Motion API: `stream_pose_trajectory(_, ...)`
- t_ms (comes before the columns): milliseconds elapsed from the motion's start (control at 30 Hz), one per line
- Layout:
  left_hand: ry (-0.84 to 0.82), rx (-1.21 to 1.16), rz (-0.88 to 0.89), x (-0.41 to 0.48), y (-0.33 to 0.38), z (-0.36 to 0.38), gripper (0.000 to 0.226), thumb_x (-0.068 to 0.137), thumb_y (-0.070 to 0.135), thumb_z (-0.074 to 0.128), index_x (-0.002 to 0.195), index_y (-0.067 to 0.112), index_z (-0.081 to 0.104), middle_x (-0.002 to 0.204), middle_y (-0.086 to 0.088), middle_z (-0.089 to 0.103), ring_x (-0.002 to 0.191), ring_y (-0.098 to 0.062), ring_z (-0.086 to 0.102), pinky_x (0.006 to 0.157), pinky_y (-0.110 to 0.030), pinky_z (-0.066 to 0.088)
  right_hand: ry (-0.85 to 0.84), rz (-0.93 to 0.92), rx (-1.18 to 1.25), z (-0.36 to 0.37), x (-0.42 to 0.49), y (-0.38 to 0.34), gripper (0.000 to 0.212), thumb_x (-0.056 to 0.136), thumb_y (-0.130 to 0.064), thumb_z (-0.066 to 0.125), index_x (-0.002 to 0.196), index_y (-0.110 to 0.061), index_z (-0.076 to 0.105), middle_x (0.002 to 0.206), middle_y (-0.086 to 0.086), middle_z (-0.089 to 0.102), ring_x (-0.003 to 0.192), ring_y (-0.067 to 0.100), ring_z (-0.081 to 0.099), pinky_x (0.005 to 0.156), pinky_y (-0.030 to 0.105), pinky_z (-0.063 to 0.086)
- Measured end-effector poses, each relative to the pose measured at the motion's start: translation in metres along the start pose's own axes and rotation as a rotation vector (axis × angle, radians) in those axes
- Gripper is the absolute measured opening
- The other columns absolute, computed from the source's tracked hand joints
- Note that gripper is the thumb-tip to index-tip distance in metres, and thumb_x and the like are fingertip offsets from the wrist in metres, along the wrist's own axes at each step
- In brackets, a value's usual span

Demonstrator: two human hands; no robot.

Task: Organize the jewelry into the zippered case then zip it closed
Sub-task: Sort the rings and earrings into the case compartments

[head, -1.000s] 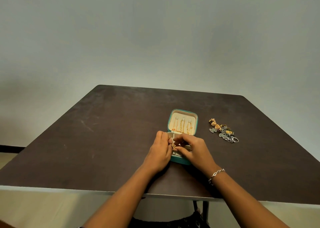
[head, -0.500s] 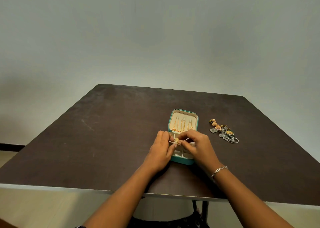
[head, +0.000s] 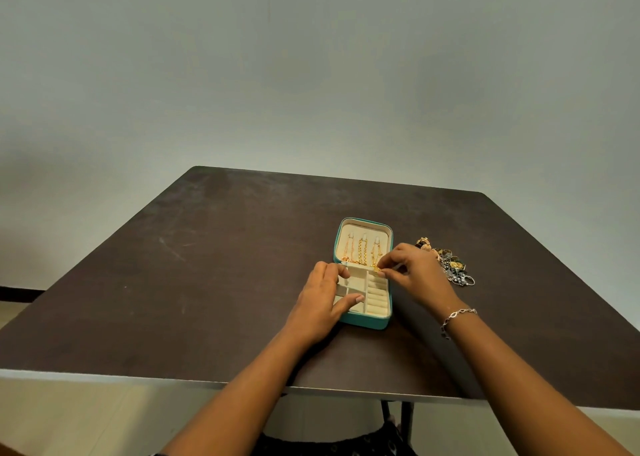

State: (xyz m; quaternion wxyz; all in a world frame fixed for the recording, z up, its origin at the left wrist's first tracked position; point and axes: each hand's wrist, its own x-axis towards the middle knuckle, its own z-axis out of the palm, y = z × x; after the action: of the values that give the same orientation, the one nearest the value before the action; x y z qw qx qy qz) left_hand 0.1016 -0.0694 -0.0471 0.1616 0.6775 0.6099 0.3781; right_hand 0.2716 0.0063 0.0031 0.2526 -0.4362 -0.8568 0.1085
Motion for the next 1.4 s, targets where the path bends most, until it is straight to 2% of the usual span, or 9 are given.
stream_pose_trajectory(367, -0.016, 0.012, -0.01, 0.0, -0.001, 0.001, 0.038, 0.087, 0.042, 0.054, 0.117, 0.021, 0.041, 0.117, 0.002, 0.038, 0.109, -0.009, 0.04, 0.093, -0.029, 0.044, -0.025, 0.032, -0.059, 0.01, -0.005, 0.004, 0.014, 0.081, -0.019, 0.067, 0.094, -0.015, 0.071, 0.097, 0.003, 0.062, 0.094, 0.017, 0.055, 0.081, 0.036, 0.048)
stream_pose_trajectory(567, -0.01, 0.016, -0.002, 0.0, 0.001, -0.001, 0.038, 0.087, 0.041, 0.055, 0.117, 0.019, 0.042, 0.115, 0.003, 0.038, 0.107, -0.008, 0.039, 0.091, -0.025, 0.041, -0.061, -0.008, -0.185, 0.009, -0.003, 0.002, 0.02, 0.084, -0.025, 0.064, 0.101, -0.017, 0.069, 0.103, 0.001, 0.059, 0.1, 0.015, 0.05, 0.077, 0.022, 0.038)
stream_pose_trajectory(733, -0.016, 0.019, -0.008, 0.0, 0.0, 0.0, 0.038, 0.087, 0.042, 0.055, 0.116, 0.02, 0.041, 0.115, 0.004, 0.037, 0.107, -0.007, 0.038, 0.091, -0.025, 0.04, -0.107, -0.002, -0.222, 0.008, -0.001, 0.002, 0.022, 0.084, -0.027, 0.062, 0.104, -0.018, 0.068, 0.106, 0.001, 0.06, 0.101, 0.015, 0.051, 0.083, 0.029, 0.045)
stream_pose_trajectory(1000, -0.023, 0.016, -0.023, 0.0, 0.001, -0.001, 0.036, 0.088, 0.041, 0.054, 0.115, 0.022, 0.041, 0.117, 0.005, 0.037, 0.108, -0.006, 0.038, 0.092, -0.025, 0.04, 0.208, 0.048, 0.091, 0.0, -0.013, 0.029, 0.012, 0.08, -0.005, 0.066, 0.09, -0.01, 0.069, 0.09, 0.003, 0.067, 0.083, 0.013, 0.058, 0.077, 0.026, 0.048)
stream_pose_trajectory(1100, -0.017, 0.01, -0.015, -0.001, 0.001, -0.001, 0.035, 0.088, 0.041, 0.054, 0.114, 0.022, 0.042, 0.115, 0.005, 0.038, 0.108, -0.007, 0.039, 0.091, -0.024, 0.039, 0.262, 0.1, 0.144, -0.001, -0.023, 0.043, 0.01, 0.079, -0.004, 0.066, 0.086, -0.01, 0.069, 0.085, -0.002, 0.065, 0.079, 0.006, 0.057, 0.073, 0.011, 0.043)
stream_pose_trajectory(1167, -0.013, 0.008, -0.007, -0.001, -0.001, 0.0, 0.034, 0.088, 0.041, 0.054, 0.114, 0.022, 0.042, 0.113, 0.007, 0.037, 0.107, -0.006, 0.039, 0.09, -0.023, 0.039, 0.372, 0.168, 0.23, -0.004, -0.028, 0.054, 0.009, 0.079, -0.002, 0.066, 0.083, -0.009, 0.069, 0.083, -0.002, 0.064, 0.077, 0.002, 0.057, 0.069, 0.005, 0.041)
stream_pose_trajectory(1233, -0.006, 0.004, 0.003, -0.001, -0.001, 0.0, 0.032, 0.088, 0.041, 0.054, 0.112, 0.023, 0.042, 0.111, 0.008, 0.036, 0.106, -0.006, 0.039, 0.089, -0.022, 0.038, 0.506, 0.258, 0.312, -0.009, -0.03, 0.069, 0.008, 0.079, -0.001, 0.066, 0.081, -0.009, 0.069, 0.082, 0.003, 0.066, 0.076, 0.005, 0.058, 0.07, 0.009, 0.044)
stream_pose_trajectory(1333, 0.002, 0.0, 0.01, 0.0, -0.003, 0.001, 0.031, 0.088, 0.042, 0.053, 0.111, 0.025, 0.042, 0.11, 0.01, 0.036, 0.105, -0.004, 0.039, 0.087, -0.021, 0.038, 0.596, 0.436, 0.366, -0.021, -0.024, 0.093, 0.007, 0.081, -0.003, 0.064, 0.083, -0.007, 0.069, 0.084, 0.008, 0.068, 0.077, 0.016, 0.06, 0.074, 0.029, 0.048)
stream_pose_trajectory(1400, 0.0, -0.003, 0.008, 0.0, -0.004, 0.002, 0.03, 0.088, 0.043, 0.054, 0.11, 0.026, 0.041, 0.11, 0.011, 0.036, 0.104, -0.004, 0.039, 0.085, -0.02, 0.037, 0.594, 0.537, 0.355, -0.028, -0.022, 0.11, 0.008, 0.082, -0.003, 0.063, 0.086, -0.006, 0.069, 0.088, 0.01, 0.068, 0.082, 0.019, 0.06, 0.078, 0.029, 0.045)
